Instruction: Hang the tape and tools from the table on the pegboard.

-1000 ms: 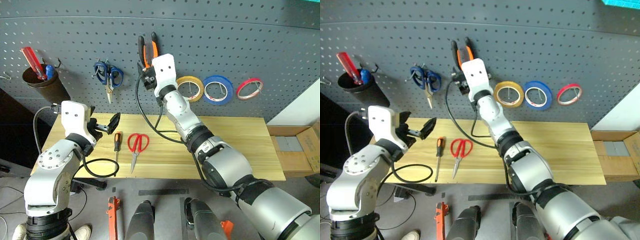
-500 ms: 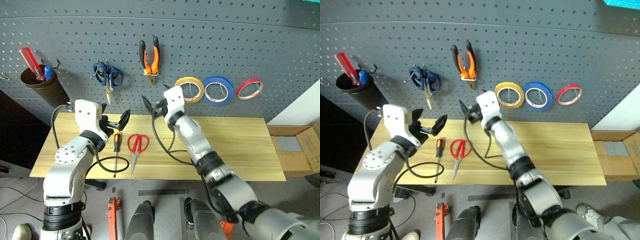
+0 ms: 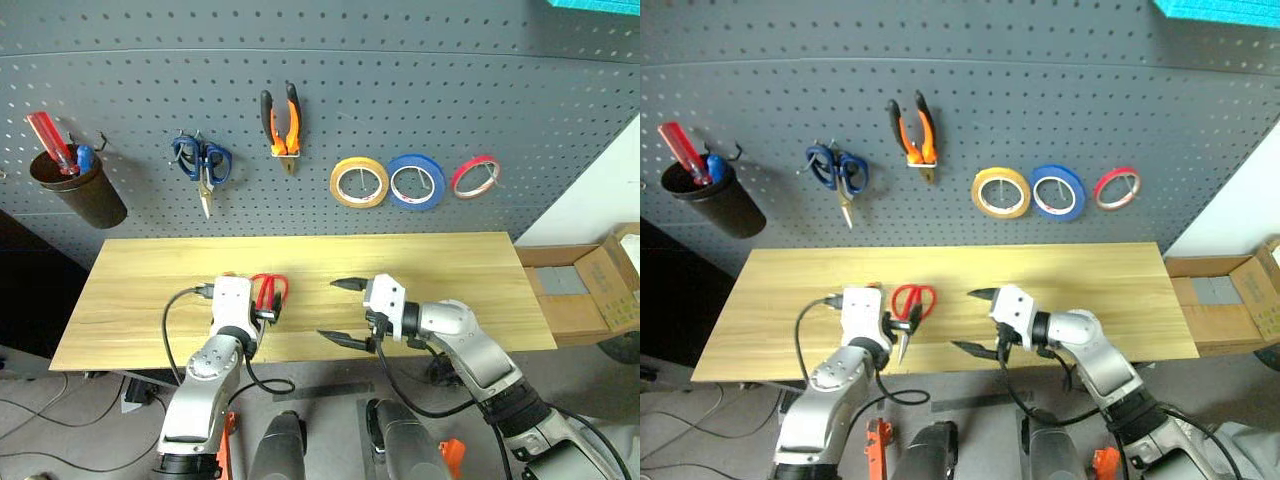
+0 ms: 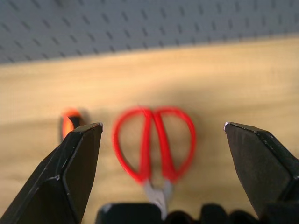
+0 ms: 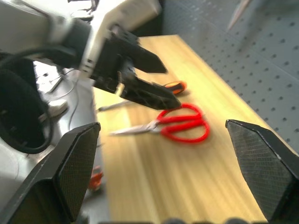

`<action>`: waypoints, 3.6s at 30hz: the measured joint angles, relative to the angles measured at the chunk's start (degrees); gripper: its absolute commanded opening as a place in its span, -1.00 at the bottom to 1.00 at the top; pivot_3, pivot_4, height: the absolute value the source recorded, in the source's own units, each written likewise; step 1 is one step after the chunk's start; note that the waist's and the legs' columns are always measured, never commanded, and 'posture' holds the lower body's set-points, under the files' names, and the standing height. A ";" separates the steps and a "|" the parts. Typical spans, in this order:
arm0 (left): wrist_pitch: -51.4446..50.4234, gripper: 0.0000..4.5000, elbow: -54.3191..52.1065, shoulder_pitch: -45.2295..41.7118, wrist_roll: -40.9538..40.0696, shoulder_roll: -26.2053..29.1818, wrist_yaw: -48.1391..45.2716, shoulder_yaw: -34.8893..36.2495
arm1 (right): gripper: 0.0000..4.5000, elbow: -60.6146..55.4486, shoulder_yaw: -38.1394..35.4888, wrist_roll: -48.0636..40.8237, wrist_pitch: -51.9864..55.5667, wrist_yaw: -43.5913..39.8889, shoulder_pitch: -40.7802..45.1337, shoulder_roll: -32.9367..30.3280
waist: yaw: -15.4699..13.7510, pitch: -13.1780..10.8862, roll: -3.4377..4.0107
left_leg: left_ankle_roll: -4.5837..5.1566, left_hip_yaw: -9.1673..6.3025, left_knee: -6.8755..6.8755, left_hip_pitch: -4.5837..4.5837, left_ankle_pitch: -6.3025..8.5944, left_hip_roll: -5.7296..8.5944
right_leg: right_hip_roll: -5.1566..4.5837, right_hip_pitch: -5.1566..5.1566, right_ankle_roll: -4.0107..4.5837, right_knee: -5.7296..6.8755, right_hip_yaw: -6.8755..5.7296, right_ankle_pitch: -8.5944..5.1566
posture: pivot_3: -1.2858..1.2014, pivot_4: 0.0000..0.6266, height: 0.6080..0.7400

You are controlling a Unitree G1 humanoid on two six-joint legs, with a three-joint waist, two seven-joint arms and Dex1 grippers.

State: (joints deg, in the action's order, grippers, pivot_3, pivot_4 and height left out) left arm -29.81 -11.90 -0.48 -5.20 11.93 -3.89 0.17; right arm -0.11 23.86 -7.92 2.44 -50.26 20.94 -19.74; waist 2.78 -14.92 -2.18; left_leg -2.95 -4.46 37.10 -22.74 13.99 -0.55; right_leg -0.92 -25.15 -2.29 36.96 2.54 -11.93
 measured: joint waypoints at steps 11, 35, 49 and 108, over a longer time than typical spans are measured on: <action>4.07 1.00 14.26 0.56 1.59 0.46 -0.44 2.28 | 0.99 7.61 2.14 2.32 -7.29 -5.83 0.49 2.26 | 0.57 0.44 -0.03 | 0.00 0.01 0.01 0.01 0.00 0.04 | -0.05 0.01 0.03 0.01 0.00 0.03 | -0.03 -0.39 1.00; 3.90 -0.89 17.96 -1.46 2.98 0.71 -4.15 0.41 | 1.00 7.56 1.61 4.56 -7.25 -3.57 1.38 4.08 | 1.11 0.69 0.08 | 0.01 0.00 -0.04 0.96 0.01 0.00 | -0.01 0.92 0.01 0.00 0.01 -0.02 | -0.04 -0.36 1.00; 11.27 -0.89 -4.09 11.01 12.69 9.64 -5.22 -3.90 | 1.00 4.88 -1.32 1.83 -7.67 -7.23 1.69 -0.82 | 0.41 0.98 0.12 | 0.00 -0.01 -0.08 0.91 0.02 -0.02 | -0.04 0.89 0.05 -0.04 0.02 -0.04 | 0.02 -0.57 1.00; 15.31 0.82 9.06 -10.54 7.69 9.46 -8.77 9.01 | 1.00 -3.15 -10.68 -6.69 7.48 5.25 12.60 8.16 | -0.76 7.86 0.40 | 0.01 0.00 -0.27 1.95 0.04 -0.10 | 0.18 1.80 0.49 -0.05 0.00 -0.34 | 0.02 -0.66 1.00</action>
State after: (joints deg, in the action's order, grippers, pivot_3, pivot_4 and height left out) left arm -14.51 -2.84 -11.03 2.49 21.38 -12.66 9.18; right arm -3.25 13.18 -14.61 9.91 -45.01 33.54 -11.58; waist 2.02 -7.06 -1.79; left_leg -2.94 -4.45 36.83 -20.79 14.03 -0.65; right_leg -0.74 -23.35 -1.80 36.91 2.55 -12.28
